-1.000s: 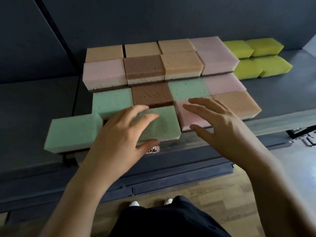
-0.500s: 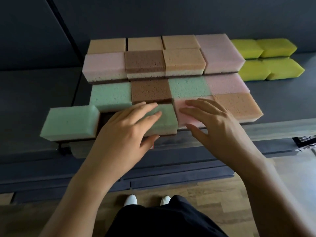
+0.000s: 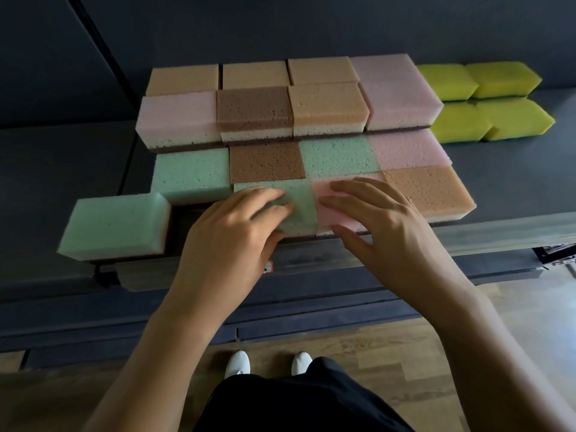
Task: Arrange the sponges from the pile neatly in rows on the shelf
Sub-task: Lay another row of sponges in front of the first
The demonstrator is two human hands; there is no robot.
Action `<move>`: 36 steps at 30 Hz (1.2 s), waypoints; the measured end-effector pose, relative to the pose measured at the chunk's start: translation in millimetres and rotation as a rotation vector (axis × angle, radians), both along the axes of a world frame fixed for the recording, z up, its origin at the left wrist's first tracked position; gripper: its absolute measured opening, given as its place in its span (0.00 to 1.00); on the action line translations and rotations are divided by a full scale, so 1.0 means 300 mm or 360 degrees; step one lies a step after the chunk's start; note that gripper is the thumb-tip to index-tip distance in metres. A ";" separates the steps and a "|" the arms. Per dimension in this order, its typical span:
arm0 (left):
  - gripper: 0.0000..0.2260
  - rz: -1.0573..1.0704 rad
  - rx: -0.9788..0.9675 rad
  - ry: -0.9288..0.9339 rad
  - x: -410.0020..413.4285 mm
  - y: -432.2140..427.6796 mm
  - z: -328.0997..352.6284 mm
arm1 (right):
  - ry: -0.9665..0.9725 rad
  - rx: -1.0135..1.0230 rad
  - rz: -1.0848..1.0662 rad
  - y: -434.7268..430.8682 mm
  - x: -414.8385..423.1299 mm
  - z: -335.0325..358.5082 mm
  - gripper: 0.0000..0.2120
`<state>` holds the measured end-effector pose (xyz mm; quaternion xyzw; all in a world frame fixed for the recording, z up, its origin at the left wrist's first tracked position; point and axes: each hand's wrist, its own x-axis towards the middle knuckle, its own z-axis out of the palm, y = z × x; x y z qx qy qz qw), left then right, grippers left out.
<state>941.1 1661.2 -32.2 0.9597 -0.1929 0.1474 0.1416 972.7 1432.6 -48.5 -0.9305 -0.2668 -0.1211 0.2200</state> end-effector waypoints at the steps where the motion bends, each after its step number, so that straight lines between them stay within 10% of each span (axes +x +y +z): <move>1: 0.14 0.0006 -0.0003 0.0010 0.003 -0.002 -0.001 | 0.0011 0.0000 0.0007 -0.001 0.002 0.000 0.20; 36: 0.33 0.0318 0.0085 0.0241 -0.103 0.562 0.102 | 0.0190 0.0069 0.0312 0.533 0.002 0.169 0.16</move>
